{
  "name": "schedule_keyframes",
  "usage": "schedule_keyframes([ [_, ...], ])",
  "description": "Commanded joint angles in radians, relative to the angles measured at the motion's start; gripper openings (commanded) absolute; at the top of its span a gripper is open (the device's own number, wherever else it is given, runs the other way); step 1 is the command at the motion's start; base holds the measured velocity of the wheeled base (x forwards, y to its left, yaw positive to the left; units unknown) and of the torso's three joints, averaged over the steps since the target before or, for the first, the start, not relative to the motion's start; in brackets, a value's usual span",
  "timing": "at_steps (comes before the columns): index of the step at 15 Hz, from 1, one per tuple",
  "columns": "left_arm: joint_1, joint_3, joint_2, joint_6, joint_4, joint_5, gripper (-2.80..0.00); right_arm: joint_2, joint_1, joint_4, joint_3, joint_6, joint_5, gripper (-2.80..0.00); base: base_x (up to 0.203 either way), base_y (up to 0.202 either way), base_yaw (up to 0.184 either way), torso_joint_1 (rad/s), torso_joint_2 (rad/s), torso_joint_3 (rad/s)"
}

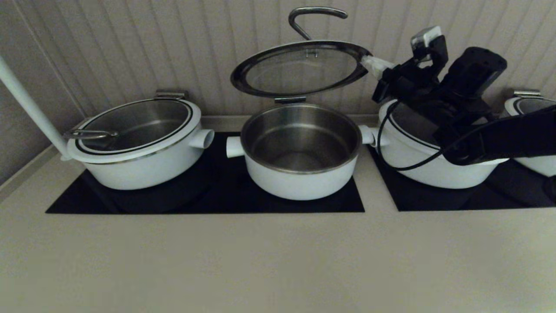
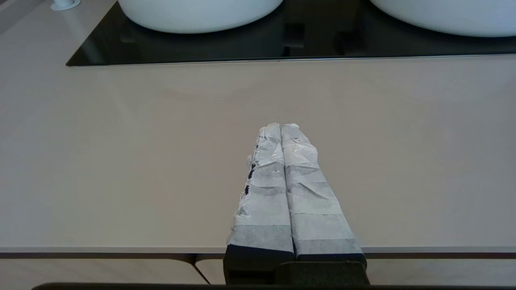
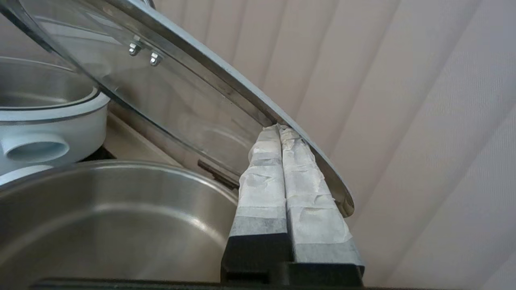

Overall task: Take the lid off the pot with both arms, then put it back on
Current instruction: Open the pot lid completely

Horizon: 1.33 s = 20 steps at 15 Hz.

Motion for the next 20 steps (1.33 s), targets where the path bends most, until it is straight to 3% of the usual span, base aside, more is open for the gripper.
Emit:
schedule_keyframes([
  [1, -0.001, 0.0, 0.0, 0.0, 0.0, 0.001, -2.8, 0.018, 0.0, 0.021, -0.042, -0.002, 0.003, -2.8, 0.0, 0.0, 0.0, 0.0, 0.0, 0.0],
  [4, -0.001, 0.0, 0.0, 0.0, 0.0, 0.001, -2.8, 0.044, 0.001, 0.067, -0.13, -0.002, 0.003, -2.8, 0.0, 0.0, 0.0, 0.0, 0.0, 0.0],
  [12, -0.001, 0.0, -0.001, 0.0, 0.0, 0.001, -2.8, 0.042, 0.001, 0.074, -0.121, -0.002, 0.003, -2.8, 0.0, 0.0, 0.0, 0.0, 0.0, 0.0],
  [20, 0.0, 0.0, 0.0, 0.0, 0.0, 0.001, -2.8, -0.117, -0.004, 0.09, 0.107, -0.008, 0.003, -2.8, 0.0, 0.0, 0.0, 0.0, 0.0, 0.0],
])
